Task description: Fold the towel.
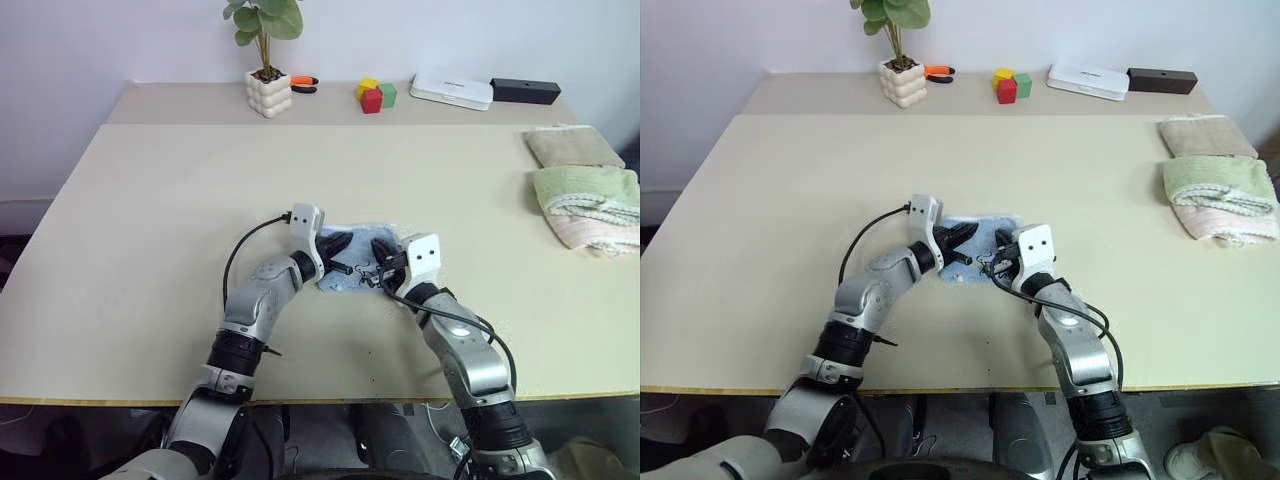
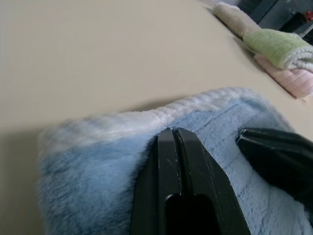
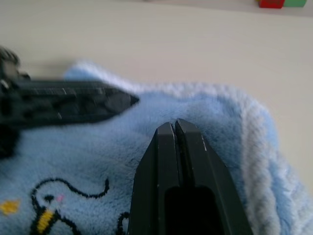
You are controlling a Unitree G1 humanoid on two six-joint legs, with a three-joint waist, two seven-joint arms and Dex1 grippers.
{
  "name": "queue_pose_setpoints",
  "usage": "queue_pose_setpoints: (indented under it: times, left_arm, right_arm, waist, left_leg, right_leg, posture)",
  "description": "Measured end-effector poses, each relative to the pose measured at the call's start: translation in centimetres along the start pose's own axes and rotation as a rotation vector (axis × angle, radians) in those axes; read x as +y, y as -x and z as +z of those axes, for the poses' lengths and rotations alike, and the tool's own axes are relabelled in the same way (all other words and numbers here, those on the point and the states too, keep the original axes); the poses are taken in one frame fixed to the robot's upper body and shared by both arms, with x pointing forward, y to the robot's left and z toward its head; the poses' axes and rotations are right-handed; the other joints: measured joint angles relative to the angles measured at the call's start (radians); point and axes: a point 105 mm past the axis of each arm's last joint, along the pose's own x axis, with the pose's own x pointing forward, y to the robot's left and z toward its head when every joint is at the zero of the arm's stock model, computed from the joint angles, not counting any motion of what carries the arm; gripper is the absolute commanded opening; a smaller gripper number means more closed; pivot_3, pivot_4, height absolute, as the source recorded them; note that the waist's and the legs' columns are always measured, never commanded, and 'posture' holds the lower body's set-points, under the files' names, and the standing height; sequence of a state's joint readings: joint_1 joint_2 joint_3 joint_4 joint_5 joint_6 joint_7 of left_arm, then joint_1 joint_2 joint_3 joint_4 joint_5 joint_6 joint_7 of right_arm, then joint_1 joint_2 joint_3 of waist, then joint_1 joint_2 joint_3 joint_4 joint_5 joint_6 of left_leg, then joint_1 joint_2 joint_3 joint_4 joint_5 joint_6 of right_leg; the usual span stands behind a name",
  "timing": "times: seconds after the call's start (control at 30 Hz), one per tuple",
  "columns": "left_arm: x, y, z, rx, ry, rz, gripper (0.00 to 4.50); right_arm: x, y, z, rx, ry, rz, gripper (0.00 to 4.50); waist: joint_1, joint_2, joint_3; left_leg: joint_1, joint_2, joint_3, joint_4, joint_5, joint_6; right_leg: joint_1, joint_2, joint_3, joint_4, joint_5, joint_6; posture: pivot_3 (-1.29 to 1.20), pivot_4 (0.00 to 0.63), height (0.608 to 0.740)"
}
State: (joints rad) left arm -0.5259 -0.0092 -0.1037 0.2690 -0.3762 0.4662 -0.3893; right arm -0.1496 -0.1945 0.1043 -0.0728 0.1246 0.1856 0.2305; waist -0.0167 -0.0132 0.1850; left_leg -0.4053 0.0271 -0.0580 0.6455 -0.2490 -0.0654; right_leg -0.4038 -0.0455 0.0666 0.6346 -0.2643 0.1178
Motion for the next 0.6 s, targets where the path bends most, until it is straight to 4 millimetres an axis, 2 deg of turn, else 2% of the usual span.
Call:
queue_pose_setpoints:
  times: [0.1, 0.13, 0.2, 0.3, 0.33, 0.43, 0.47, 0.53, 0.6]
  left_arm:
    - [0.4, 0.0, 0.0, -0.010, -0.022, 0.015, 0.00]
    - [0.5, 0.1, 0.0, -0.012, -0.026, 0.018, 0.00]
    - [0.7, 0.2, 0.1, -0.014, -0.028, 0.018, 0.53]
    - [0.7, 0.4, 0.4, -0.020, -0.040, -0.009, 1.78]
    - [0.7, 0.6, 0.6, -0.023, -0.048, -0.023, 2.36]
    - [1.3, 1.4, 1.6, -0.038, -0.075, -0.032, 3.90]
    - [1.8, 1.8, 2.0, -0.042, -0.089, -0.022, 4.37]
    - [2.9, 2.8, 2.8, -0.047, -0.101, -0.011, 4.44]
    - [2.9, 4.3, 4.3, -0.072, -0.116, -0.067, 4.44]
  right_arm:
    - [-0.3, -0.1, -0.1, -0.008, 0.023, -0.014, 0.03]
    - [-0.4, 0.0, -0.1, -0.008, 0.021, -0.013, 0.27]
    - [-1.0, 0.1, -0.1, -0.009, 0.009, -0.019, 0.82]
    - [-2.5, 0.6, -0.1, -0.003, -0.042, -0.039, 2.24]
    - [-3.0, 0.8, -0.2, 0.008, -0.057, -0.040, 2.87]
    - [-4.1, 1.1, 0.5, 0.020, -0.088, -0.033, 4.38]
    - [-4.6, 1.1, 1.1, 0.014, -0.097, -0.037, 4.50]
    - [-5.7, 1.3, 2.2, 0.007, -0.136, -0.047, 4.50]
    - [-6.8, 1.6, 3.5, 0.011, -0.232, -0.042, 4.50]
  waist:
    - [0.000, -0.001, -0.001]
    - [-0.001, -0.001, -0.001]
    - [-0.002, -0.001, -0.001]
    - [-0.005, -0.001, -0.001]
    - [-0.007, -0.001, -0.001]
    - [-0.015, 0.000, -0.001]
    - [-0.019, 0.000, 0.000]
    - [-0.023, 0.000, 0.000]
    - [-0.024, 0.001, 0.001]
  left_leg:
    - [0.003, 0.000, 0.000, 0.000, 0.000, 0.000]
    - [0.004, 0.000, 0.000, 0.000, 0.000, 0.000]
    - [0.006, 0.000, 0.000, 0.000, 0.000, 0.000]
    - [0.007, 0.000, 0.000, -0.001, 0.000, 0.000]
    - [0.008, 0.000, 0.000, -0.001, 0.000, 0.000]
    - [0.008, 0.000, 0.000, -0.002, 0.000, 0.000]
    - [0.008, 0.000, 0.000, -0.002, 0.000, 0.000]
    - [0.007, 0.000, 0.000, -0.002, 0.000, 0.000]
    - [0.005, 0.001, 0.000, -0.003, 0.000, 0.000]
  right_leg:
    - [0.003, 0.000, 0.000, 0.000, 0.000, 0.000]
    - [0.004, 0.000, 0.000, 0.000, 0.000, 0.000]
    - [0.006, 0.000, 0.000, 0.000, 0.000, 0.000]
    - [0.007, 0.000, 0.000, 0.000, 0.000, 0.000]
    - [0.007, 0.000, 0.000, 0.000, 0.000, 0.000]
    - [0.006, 0.001, 0.000, 0.000, 0.000, 0.000]
    - [0.006, 0.001, 0.000, 0.000, 0.000, 0.000]
    - [0.006, 0.001, 0.000, 0.000, 0.000, 0.000]
    - [0.004, 0.001, 0.000, 0.001, 0.000, 0.000]
  posture:
    - [0.00, 0.150, 0.740]
    - [0.00, 0.150, 0.740]
    - [0.00, 0.150, 0.740]
    - [0.00, 0.150, 0.740]
    - [0.00, 0.150, 0.740]
    - [0.00, 0.150, 0.740]
    - [0.00, 0.150, 0.740]
    - [0.00, 0.150, 0.740]
    - [0.00, 0.150, 0.740]
